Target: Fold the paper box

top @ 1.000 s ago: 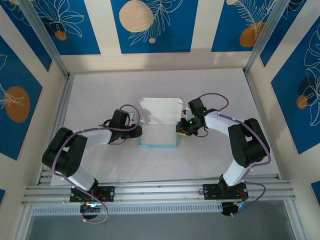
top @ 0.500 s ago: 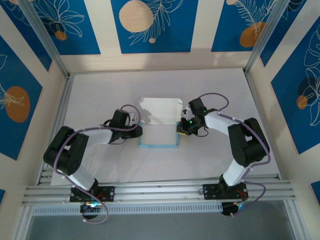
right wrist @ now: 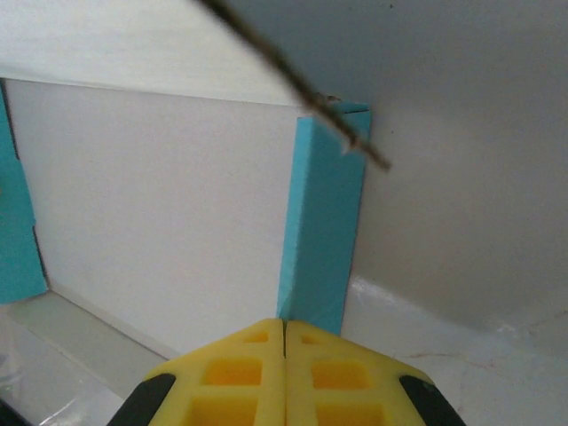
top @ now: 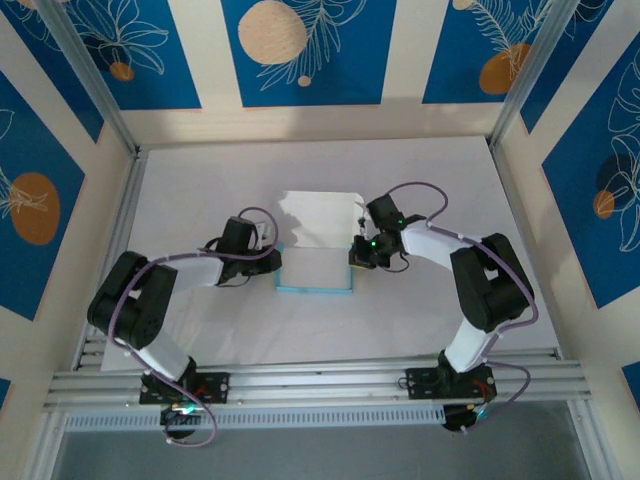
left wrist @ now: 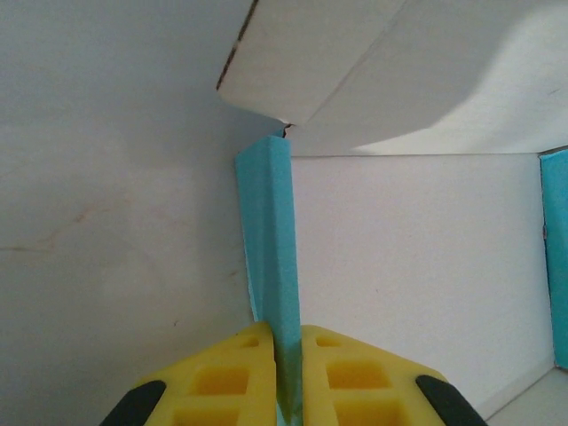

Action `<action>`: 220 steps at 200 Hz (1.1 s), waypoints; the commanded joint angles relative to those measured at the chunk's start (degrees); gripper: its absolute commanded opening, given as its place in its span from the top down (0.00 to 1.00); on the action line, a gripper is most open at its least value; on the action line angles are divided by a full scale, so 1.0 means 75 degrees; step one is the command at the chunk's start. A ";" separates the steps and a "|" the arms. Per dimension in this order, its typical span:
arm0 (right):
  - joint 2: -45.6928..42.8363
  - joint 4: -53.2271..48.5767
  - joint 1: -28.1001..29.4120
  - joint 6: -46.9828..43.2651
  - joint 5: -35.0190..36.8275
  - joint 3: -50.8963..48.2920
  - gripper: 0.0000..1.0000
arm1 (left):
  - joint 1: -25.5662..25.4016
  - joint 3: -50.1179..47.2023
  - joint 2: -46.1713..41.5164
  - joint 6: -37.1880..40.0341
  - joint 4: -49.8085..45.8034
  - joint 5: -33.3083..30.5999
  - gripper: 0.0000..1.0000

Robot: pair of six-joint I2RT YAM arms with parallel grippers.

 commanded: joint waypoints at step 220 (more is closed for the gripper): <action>0.0422 -0.0864 0.0415 -0.0214 0.0670 0.0423 0.92 | -0.2060 0.2090 0.0688 0.0599 -0.2944 -0.3129 0.86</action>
